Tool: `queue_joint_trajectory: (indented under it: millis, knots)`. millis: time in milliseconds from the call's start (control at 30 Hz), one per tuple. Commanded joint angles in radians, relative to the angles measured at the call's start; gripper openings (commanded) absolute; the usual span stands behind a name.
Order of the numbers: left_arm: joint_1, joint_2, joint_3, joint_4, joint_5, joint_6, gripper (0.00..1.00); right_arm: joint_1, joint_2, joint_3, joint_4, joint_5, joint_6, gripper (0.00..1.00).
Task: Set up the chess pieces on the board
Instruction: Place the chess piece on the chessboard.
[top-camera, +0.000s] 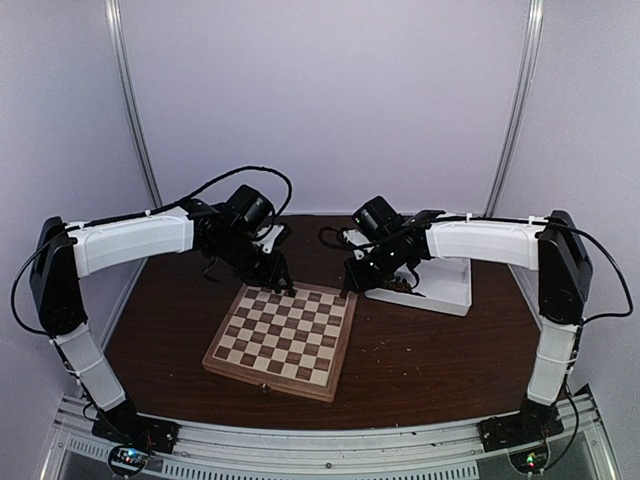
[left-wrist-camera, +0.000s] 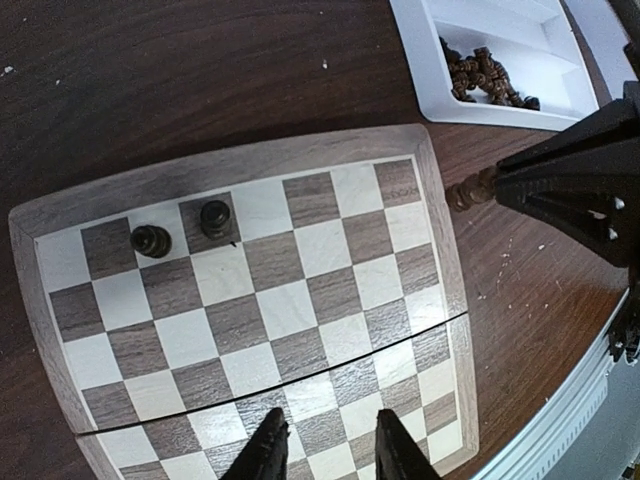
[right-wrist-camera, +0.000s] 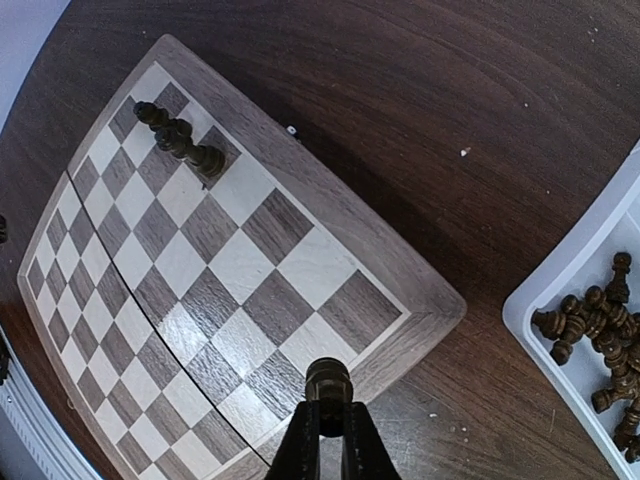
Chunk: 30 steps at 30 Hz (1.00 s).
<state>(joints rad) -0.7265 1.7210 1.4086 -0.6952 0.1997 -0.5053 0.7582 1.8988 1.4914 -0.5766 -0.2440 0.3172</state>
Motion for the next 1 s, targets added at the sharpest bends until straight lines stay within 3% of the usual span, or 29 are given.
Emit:
queue_joint_trajectory:
  millis: [0, 133, 300, 633, 900, 967]
  knots:
    - [-0.006, -0.040, 0.002, 0.085, 0.010, 0.000, 0.31, 0.081, -0.008, 0.000, 0.094, 0.094, 0.050, 0.00]
    - [-0.007, -0.065, -0.016, 0.059, -0.073, 0.003, 0.32, 0.149, 0.050, 0.069, -0.017, 0.216, -0.015, 0.00]
    - [-0.006, -0.112, -0.095, 0.110, -0.078, -0.030, 0.32, 0.207, 0.113, 0.140, -0.118, 0.312, -0.052, 0.00]
    - [-0.007, -0.194, -0.186, 0.178, -0.125, -0.041, 0.32, 0.244, 0.159, 0.143, -0.111, 0.302, -0.029, 0.02]
    - [-0.008, -0.202, -0.199, 0.172, -0.143, -0.033, 0.32, 0.256, 0.175, 0.159, -0.120, 0.329, -0.028, 0.21]
    - [-0.008, -0.207, -0.206, 0.173, -0.144, -0.034, 0.32, 0.256, 0.165, 0.159, -0.121, 0.339, -0.026, 0.30]
